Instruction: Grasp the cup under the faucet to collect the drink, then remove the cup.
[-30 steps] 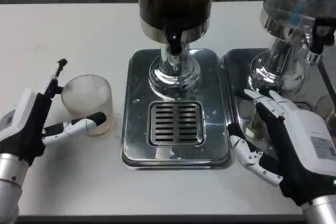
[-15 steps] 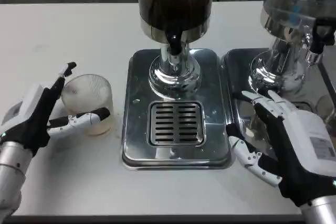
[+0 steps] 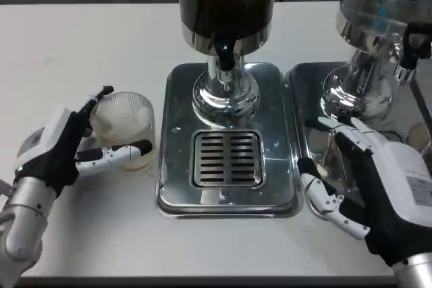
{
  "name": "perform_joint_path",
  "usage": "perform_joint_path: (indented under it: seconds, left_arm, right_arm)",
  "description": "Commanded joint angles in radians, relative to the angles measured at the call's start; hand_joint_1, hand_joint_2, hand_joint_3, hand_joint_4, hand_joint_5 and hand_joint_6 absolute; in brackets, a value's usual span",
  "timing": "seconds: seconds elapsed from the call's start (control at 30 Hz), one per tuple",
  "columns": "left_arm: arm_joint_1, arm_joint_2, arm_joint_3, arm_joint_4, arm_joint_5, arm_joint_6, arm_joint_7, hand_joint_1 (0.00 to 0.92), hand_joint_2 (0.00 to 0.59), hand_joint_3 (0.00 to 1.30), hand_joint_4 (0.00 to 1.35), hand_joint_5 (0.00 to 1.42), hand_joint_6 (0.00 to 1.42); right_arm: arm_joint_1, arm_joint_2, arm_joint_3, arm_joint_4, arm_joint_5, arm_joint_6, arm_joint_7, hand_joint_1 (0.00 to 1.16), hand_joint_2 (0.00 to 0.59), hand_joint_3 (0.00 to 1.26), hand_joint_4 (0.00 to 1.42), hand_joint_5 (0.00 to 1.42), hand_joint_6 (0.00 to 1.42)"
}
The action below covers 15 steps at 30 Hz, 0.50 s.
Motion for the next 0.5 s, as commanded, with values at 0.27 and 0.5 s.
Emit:
perform_joint_path:
  seconds: [0.27, 0.5]
  left_arm:
    - [0.022, -0.04, -0.039, 0.003, 0.003, 0.002, 0.103, 0.659, 0.066, 0.49, 0.53, 0.88, 1.14]
    - [0.051, -0.044, -0.021, -0.009, -0.016, -0.026, 0.159, 0.754, 0.0, 0.64, 0.7, 1.03, 1.36]
  right_arm:
    - [0.028, -0.011, -0.012, -0.034, 0.023, -0.01, 0.033, 0.27, 0.422, 0.29, 0.26, 0.13, 0.15]
    - [0.02, -0.017, -0.015, -0.037, 0.04, -0.012, 0.059, 0.29, 0.421, 0.29, 0.27, 0.14, 0.15]
